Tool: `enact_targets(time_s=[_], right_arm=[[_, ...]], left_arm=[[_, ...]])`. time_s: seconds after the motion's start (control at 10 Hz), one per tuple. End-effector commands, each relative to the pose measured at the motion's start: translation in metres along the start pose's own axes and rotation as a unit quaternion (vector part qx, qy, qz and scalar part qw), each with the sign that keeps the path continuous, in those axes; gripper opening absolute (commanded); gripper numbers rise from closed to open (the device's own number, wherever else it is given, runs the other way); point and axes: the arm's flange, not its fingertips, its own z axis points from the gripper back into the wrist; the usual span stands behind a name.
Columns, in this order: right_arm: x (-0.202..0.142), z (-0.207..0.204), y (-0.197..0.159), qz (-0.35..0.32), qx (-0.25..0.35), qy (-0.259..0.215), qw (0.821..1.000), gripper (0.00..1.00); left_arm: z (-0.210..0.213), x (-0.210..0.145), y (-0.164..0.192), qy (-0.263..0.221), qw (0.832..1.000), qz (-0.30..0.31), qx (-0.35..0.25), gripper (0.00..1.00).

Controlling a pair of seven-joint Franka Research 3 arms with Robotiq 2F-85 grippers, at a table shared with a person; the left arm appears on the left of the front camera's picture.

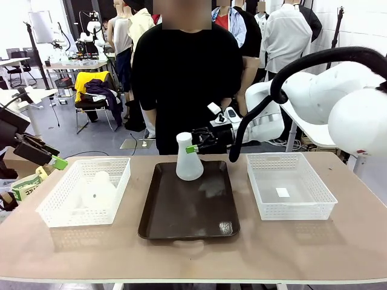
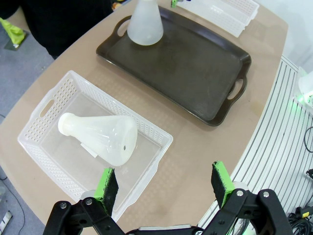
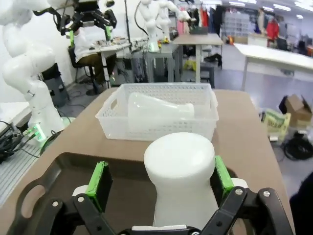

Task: Prepare the laboratory tools.
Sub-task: Pick up the Big flask that the person points to.

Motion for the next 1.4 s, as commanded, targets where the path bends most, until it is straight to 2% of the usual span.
enact_targets(time_s=[0.0,0.2,0.4,1.0,1.3], right_arm=[[0.002,0.016,0.025,-0.066,-0.01,0.031,0.997,1.0],[-0.013,0.014,0.026,-0.103,0.021,0.013,0.994,1.0],[-0.022,0.011,0.026,-0.123,0.025,0.013,0.992,1.0],[-0.014,0.028,0.044,-0.137,-0.048,0.059,0.988,1.0],[-0.001,0.048,0.074,-0.148,-0.127,0.101,0.976,1.0]], left_arm=[[0.0,-0.002,0.001,0.0,1.0,-0.003,-0.002,1.0],[0.0,-0.002,0.001,0.0,1.0,-0.003,-0.002,1.0],[0.0,-0.002,0.001,0.0,1.0,-0.003,-0.002,1.0],[0.0,-0.002,0.001,0.0,1.0,-0.003,-0.002,1.0],[0.0,-0.002,0.001,0.0,1.0,-0.003,-0.002,1.0]])
